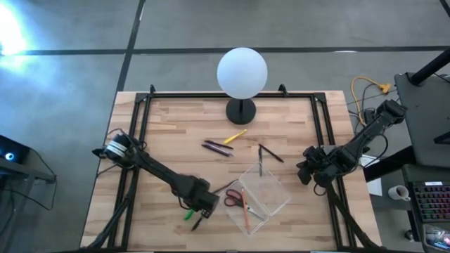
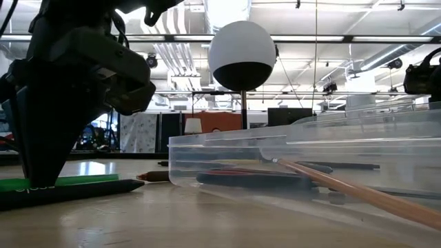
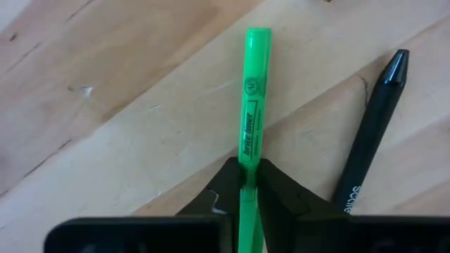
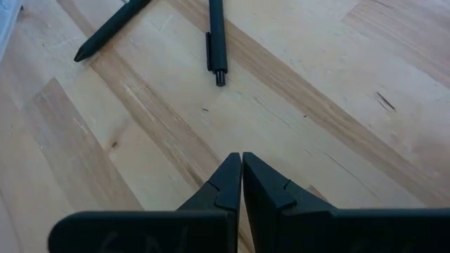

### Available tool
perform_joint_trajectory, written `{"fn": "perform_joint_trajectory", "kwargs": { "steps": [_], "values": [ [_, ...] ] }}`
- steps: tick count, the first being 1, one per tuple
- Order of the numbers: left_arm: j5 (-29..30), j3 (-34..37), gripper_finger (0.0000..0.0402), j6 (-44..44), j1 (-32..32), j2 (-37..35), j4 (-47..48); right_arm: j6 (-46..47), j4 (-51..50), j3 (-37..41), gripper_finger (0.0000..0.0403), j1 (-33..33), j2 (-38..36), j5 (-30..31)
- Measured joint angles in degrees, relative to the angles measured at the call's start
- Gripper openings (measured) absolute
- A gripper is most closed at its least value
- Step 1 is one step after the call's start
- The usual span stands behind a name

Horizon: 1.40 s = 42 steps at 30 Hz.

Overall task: Pick & place school supplies into a supply box
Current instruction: Put the green pen into the supply box

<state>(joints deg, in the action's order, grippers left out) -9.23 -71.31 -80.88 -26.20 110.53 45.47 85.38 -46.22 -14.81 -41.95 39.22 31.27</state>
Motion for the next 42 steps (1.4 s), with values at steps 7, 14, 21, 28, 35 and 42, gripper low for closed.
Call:
{"fn": "perform_joint_trajectory", "kwargs": {
  "steps": [7,14,21,28,35,42],
  "values": [
    [8.0,-13.0,0.0011,6.1,0.0,-0.7,13.7,-0.6,-0.1,0.0,0.0009,0.0,-0.1,0.2],
    [21.6,-32.7,0.0008,26.1,1.1,-0.2,18.3,-1.6,-0.1,0.0,0.0009,0.0,-0.1,0.2],
    [20.0,-50.1,0.0008,51.4,6.1,10.1,17.8,-4.3,0.1,0.0,0.0009,0.0,-0.1,0.1],
    [16.1,-60.5,0.0008,69.6,7.2,21.2,13.8,-4.7,-0.1,-0.2,0.0009,0.0,-0.1,-0.3],
    [10.8,-53.0,0.0008,71.4,7.6,20.6,10.2,-6.5,-0.4,-0.1,0.0009,0.0,0.0,-1.6],
    [9.1,-49.7,0.0008,75.8,7.7,20.4,-0.1,-6.9,-0.3,0.0,0.0009,0.0,0.0,-2.5]
  ]
}}
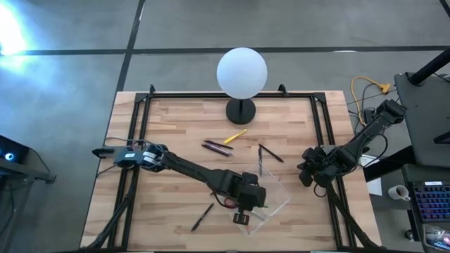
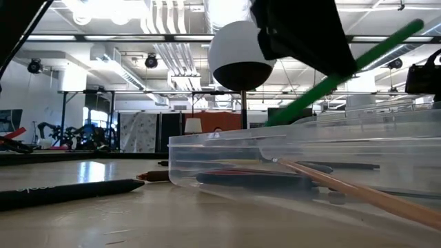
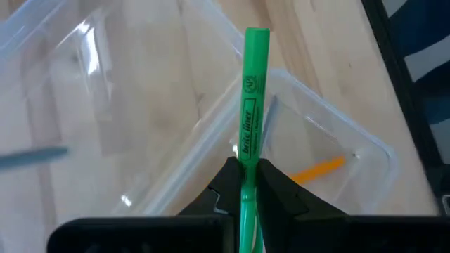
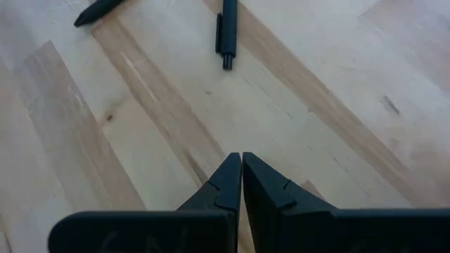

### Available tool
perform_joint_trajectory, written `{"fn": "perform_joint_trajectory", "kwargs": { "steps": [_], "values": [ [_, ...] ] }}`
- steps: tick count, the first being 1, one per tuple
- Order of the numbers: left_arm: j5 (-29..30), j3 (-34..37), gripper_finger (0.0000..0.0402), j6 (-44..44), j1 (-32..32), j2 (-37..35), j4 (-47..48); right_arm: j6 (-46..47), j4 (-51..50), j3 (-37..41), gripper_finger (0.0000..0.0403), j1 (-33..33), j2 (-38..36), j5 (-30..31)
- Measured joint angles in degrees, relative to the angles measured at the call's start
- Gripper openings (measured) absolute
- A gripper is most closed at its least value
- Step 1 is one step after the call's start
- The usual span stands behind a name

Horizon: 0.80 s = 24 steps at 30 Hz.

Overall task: Pick & place school supplies into a supply box
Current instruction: Put the green pen into the supply box

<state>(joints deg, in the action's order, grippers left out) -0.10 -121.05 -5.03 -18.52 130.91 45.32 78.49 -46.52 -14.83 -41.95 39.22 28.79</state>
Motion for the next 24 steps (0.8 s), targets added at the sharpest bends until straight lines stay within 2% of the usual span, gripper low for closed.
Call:
{"fn": "perform_joint_trajectory", "kwargs": {
  "steps": [3,8,11,16,19,24],
  "values": [
    [0.0,3.5,0.0008,1.4,0.2,0.0,-4.1,-0.1,0.0,0.0,0.0009,0.0,0.0,-1.4],
    [-2.4,7.8,0.0008,3.7,-0.1,0.0,-5.2,0.2,0.1,0.0,0.0009,0.0,0.0,-2.3],
    [-3.5,9.9,0.0008,6.6,-1.2,0.0,-3.2,1.0,0.1,0.0,0.0009,0.0,0.0,-2.3],
    [-4.4,12.2,0.0009,6.7,-2.1,-0.8,2.2,1.8,0.1,0.0,0.0009,0.0,0.0,-2.2],
    [-4.5,12.6,0.0022,4.5,-2.1,-1.1,2.9,1.8,0.2,0.0,0.0009,0.0,0.0,-2.0],
    [-4.3,12.3,0.0066,-1.4,-2.1,-1.4,3.0,1.2,0.9,0.1,0.0009,0.0,1.1,-1.6]
  ]
}}
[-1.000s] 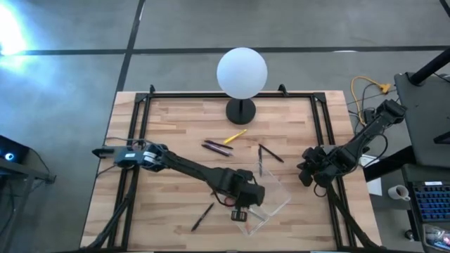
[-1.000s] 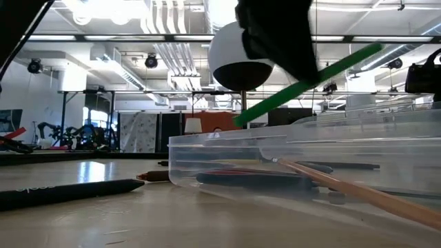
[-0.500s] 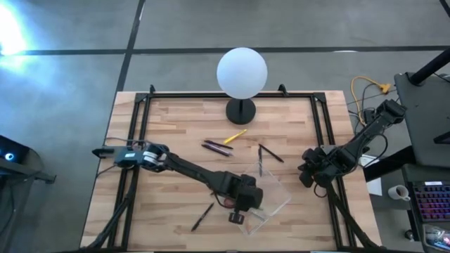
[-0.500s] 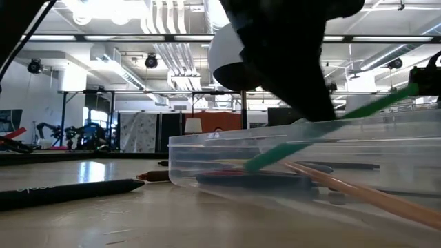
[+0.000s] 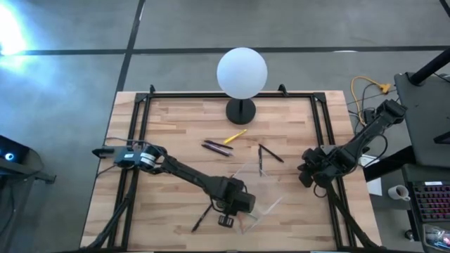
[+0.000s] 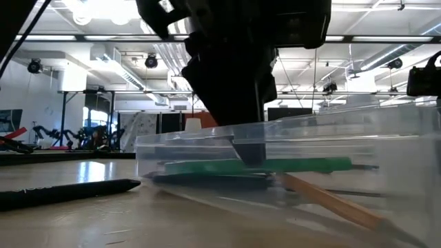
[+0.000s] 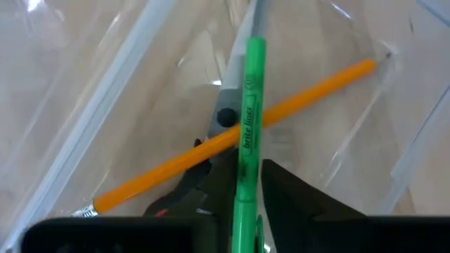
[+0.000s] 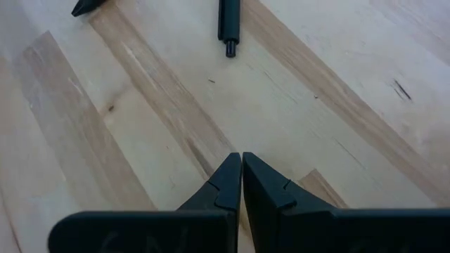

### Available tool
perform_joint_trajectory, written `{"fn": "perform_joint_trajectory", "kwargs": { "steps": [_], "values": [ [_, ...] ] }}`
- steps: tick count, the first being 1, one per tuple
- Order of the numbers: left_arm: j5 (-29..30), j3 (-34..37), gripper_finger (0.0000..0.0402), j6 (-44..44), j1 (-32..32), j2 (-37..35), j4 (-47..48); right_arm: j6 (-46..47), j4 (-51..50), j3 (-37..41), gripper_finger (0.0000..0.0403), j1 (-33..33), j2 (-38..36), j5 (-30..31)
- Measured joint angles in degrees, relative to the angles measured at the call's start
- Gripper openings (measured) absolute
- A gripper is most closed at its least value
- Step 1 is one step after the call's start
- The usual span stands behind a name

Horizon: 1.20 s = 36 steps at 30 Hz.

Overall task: Pick & place school supplies into a supply box
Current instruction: Put the green pen into the supply box, then put the black pen into the supply box

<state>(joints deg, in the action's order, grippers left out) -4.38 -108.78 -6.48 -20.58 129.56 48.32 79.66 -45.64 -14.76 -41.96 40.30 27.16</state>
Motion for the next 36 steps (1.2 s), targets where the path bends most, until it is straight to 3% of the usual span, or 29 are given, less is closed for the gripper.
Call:
{"fn": "perform_joint_trajectory", "kwargs": {
  "steps": [8,15,24,28,36],
  "values": [
    [0.3,-4.1,0.0132,-8.6,0.0,0.0,4.3,-6.8,7.4,0.0,0.0009,0.0,5.3,4.7],
    [0.3,-12.0,0.0188,-9.1,0.0,0.0,4.3,-7.8,8.7,0.0,0.0009,0.0,11.6,6.1],
    [0.2,-13.1,0.0213,-11.8,0.0,-0.4,5.1,-7.8,8.8,0.0,0.0009,0.0,17.5,6.1],
    [0.2,-13.1,0.0213,-17.9,0.0,-1.4,5.3,-7.7,9.0,0.0,0.0009,0.0,18.4,6.0],
    [0.5,-13.1,0.0212,-40.1,0.5,-2.2,9.9,-1.3,10.7,0.0,0.0009,2.6,18.3,4.3]
  ]
}}
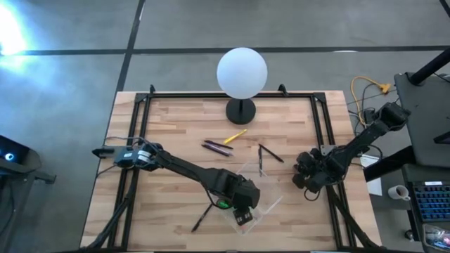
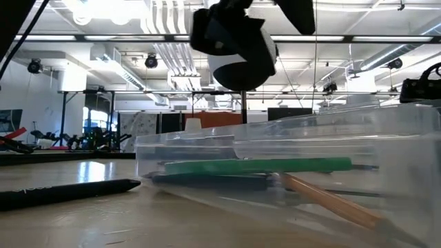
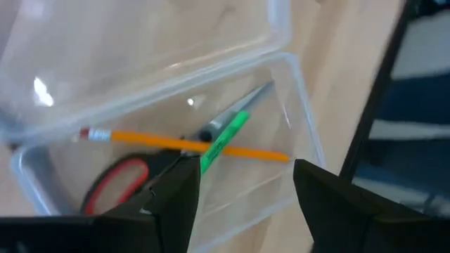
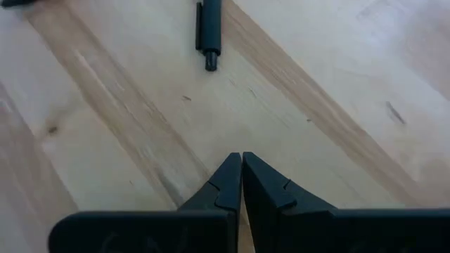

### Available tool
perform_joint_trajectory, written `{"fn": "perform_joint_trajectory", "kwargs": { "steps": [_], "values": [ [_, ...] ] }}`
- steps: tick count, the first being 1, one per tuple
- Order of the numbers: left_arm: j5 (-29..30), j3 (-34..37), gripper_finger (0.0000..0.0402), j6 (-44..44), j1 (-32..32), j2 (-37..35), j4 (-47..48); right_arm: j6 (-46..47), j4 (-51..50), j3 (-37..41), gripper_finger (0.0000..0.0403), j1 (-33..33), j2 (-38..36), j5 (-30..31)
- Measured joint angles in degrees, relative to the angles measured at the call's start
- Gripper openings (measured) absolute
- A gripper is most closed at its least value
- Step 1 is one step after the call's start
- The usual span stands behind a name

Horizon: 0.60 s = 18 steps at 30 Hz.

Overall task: Pick & place school supplies into a supply box
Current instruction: Put the black pen into the supply box

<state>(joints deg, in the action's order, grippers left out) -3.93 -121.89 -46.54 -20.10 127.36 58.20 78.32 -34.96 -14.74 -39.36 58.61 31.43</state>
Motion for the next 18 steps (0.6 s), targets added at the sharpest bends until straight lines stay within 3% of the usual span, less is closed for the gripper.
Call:
{"fn": "perform_joint_trajectory", "kwargs": {
  "steps": [9,14,18],
  "values": [
    [0.8,0.0,0.0212,-18.1,-0.1,-0.1,1.3,-9.3,15.1,0.0,0.0009,9.8,0.9,-7.3],
    [4.5,0.0,0.0212,-28.0,0.0,-1.1,0.8,-10.6,15.2,0.0,0.0009,12.6,1.1,-7.8],
    [6.1,0.0,0.0212,-29.3,0.0,-2.9,-0.8,-13.4,15.2,0.0,0.0009,12.6,1.1,-7.9]
  ]
}}
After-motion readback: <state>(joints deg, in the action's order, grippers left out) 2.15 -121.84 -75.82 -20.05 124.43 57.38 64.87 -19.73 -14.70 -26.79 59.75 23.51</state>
